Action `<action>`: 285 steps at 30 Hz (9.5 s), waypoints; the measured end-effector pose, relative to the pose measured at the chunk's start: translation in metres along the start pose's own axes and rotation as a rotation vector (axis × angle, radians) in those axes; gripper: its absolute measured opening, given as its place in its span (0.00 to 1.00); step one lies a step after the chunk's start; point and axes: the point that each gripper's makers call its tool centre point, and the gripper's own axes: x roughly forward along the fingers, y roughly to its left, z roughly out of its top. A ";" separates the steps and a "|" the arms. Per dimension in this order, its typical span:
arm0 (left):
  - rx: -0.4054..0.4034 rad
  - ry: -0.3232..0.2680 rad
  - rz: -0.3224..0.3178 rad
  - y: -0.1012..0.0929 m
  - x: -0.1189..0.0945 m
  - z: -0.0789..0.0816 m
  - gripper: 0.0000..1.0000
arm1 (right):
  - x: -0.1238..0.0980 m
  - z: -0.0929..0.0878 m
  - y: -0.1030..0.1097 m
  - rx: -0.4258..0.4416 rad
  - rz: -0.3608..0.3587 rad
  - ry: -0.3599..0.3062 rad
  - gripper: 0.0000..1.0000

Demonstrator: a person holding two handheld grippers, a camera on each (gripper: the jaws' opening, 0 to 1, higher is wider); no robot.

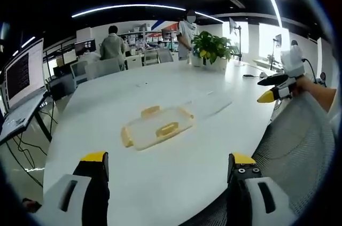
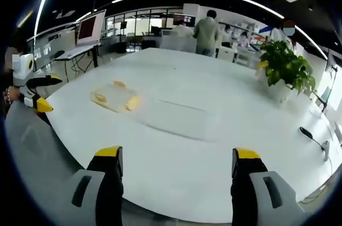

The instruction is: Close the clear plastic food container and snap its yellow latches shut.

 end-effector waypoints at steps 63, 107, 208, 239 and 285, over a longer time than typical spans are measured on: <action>0.134 0.118 -0.148 0.036 0.026 0.003 0.99 | 0.026 0.054 0.027 -0.146 0.285 -0.093 1.00; 0.682 0.561 -0.725 0.081 0.153 -0.029 0.74 | 0.192 0.049 0.134 -0.836 0.884 0.391 0.63; 0.775 0.654 -0.710 0.084 0.147 -0.029 0.32 | 0.198 0.045 0.139 -0.982 0.827 0.541 0.35; 0.772 0.605 -0.645 -0.003 0.151 0.082 0.32 | 0.133 0.093 0.031 -1.011 0.811 0.428 0.35; 0.773 0.727 -0.654 -0.114 0.221 0.084 0.33 | 0.123 0.032 -0.088 -1.000 0.874 0.485 0.36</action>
